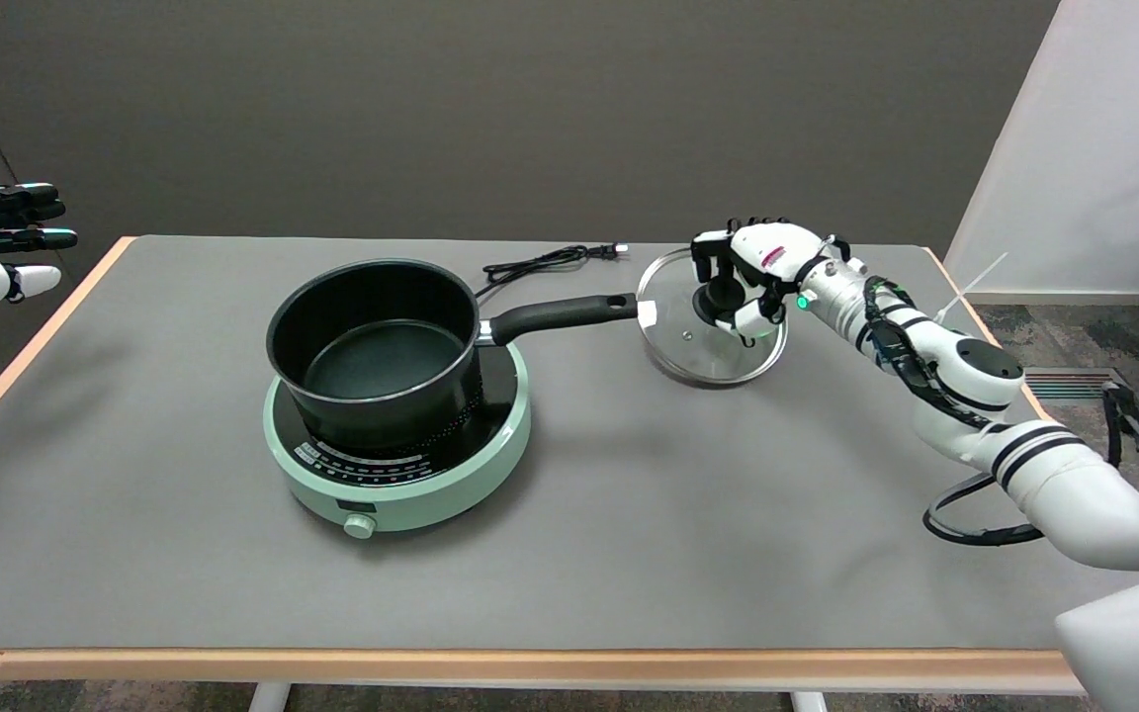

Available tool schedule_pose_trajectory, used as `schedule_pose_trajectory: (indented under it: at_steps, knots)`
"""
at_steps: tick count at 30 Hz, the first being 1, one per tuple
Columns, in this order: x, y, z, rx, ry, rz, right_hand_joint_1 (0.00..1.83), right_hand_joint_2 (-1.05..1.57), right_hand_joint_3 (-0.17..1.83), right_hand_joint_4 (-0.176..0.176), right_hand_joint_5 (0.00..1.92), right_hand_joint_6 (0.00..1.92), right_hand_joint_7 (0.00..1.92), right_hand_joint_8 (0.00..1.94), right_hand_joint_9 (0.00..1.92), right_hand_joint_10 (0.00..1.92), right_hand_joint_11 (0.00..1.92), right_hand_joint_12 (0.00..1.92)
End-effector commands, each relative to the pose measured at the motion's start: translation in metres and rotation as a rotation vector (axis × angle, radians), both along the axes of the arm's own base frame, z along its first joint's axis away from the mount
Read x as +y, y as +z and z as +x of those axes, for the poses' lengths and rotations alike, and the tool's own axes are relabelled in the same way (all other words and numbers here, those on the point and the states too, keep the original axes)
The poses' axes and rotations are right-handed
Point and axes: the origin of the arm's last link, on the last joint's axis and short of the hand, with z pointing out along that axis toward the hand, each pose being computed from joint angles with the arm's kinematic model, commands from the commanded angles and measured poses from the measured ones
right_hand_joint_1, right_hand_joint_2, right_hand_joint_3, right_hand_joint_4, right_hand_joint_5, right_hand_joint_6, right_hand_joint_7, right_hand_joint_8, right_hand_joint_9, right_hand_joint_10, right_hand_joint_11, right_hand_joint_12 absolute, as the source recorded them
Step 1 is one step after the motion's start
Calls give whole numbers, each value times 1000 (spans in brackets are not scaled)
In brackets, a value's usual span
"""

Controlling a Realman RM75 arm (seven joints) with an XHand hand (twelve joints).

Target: Pick up the pot lid.

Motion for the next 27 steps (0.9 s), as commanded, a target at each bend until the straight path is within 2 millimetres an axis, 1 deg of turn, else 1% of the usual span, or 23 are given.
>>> schedule_pose_trajectory:
  at_steps: [1, 2, 3, 4, 5, 8, 12, 17, 19, 21, 27]
  knots:
    - [-3, -3, 0, 67, -12, 13, 1337, 823, 884, 176, 476, 1728, 780, 1637, 765, 1921, 728, 1921]
    - [-3, -3, 0, 64, -11, 16, 1313, 833, 880, 150, 491, 1730, 785, 1639, 772, 1921, 729, 1921]
    - [-3, -4, 0, 64, -11, 18, 1135, 954, 772, -28, 554, 1747, 783, 1659, 777, 1921, 730, 1921]
    - [-3, -4, 0, 64, -11, 19, 1303, 831, 886, 139, 501, 1730, 791, 1639, 783, 1921, 734, 1921]
    - [-3, -3, 1, 63, -10, 19, 1342, 802, 911, 176, 491, 1725, 794, 1632, 784, 1921, 736, 1921]
    - [-3, -3, 1, 63, -8, 19, 1345, 791, 930, 176, 499, 1729, 801, 1634, 788, 1921, 743, 1921]
    - [-3, -4, 2, 63, -5, 20, 1343, 797, 927, 146, 499, 1729, 794, 1644, 784, 1921, 742, 1921]
    - [-4, -3, 6, 64, 3, 22, 1344, 796, 929, 142, 498, 1728, 794, 1644, 785, 1921, 745, 1921]
    - [-5, -4, 9, 58, 13, 25, 1345, 792, 932, 130, 500, 1725, 797, 1641, 789, 1921, 746, 1921]
    - [-6, -5, 16, 54, 31, 28, 1345, 788, 940, 127, 500, 1728, 800, 1643, 793, 1921, 752, 1921]
    - [-10, -12, 53, 63, 127, 56, 1347, 779, 960, 124, 497, 1736, 804, 1650, 799, 1921, 760, 1921]
